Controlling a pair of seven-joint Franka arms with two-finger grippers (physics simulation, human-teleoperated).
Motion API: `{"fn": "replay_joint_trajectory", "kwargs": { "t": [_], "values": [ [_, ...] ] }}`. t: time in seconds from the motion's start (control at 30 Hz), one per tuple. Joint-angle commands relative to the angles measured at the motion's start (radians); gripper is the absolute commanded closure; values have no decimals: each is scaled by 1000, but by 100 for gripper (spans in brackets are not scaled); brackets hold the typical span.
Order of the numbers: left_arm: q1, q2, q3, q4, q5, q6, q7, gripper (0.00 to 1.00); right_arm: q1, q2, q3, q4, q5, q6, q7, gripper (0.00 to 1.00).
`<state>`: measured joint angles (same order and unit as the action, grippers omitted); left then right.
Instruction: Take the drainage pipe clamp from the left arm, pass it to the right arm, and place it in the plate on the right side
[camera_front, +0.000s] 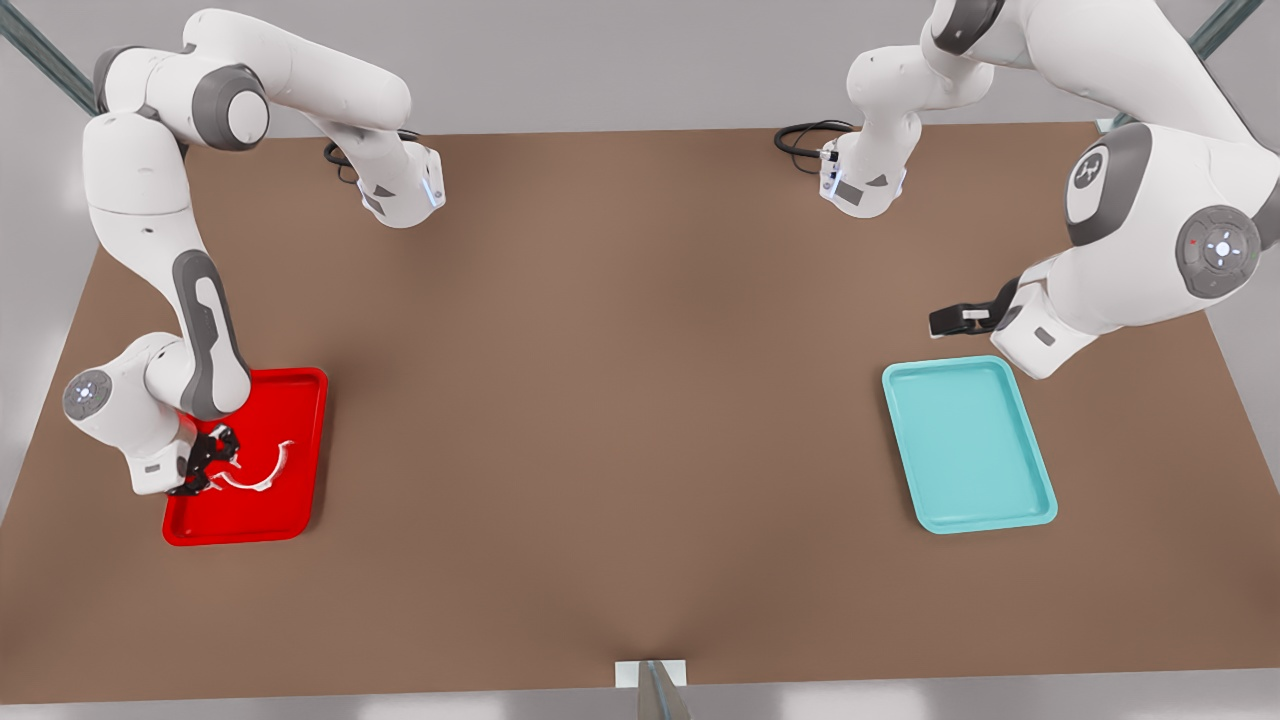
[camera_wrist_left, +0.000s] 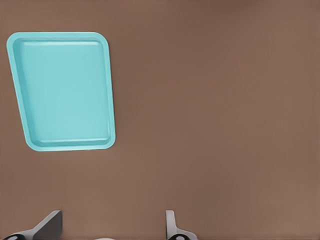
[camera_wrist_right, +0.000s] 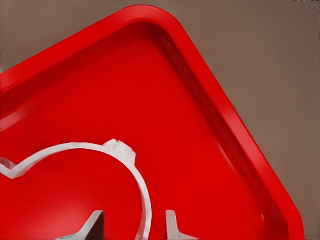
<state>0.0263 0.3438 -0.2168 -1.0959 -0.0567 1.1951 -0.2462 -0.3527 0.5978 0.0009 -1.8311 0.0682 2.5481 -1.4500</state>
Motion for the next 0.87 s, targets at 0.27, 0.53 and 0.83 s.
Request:
{"fn": "replay_joint_trajectory", "kwargs": {
  "t": [0.27, 0.53, 0.83],
  "values": [
    [0, -3, -3, -1, -2, -9, 1, 0, 185, -82, -2, 475, -11, -821, 407, 0],
    [40, -5, 1, 5, 18, 29, 7, 0, 363, -314, 2, 684, -143, -1345, 1521, 0],
    [32, -2, -4, 1, 18, -17, 1, 0, 314, -475, -4, 432, -99, -1270, 1533, 0]
  ]
}}
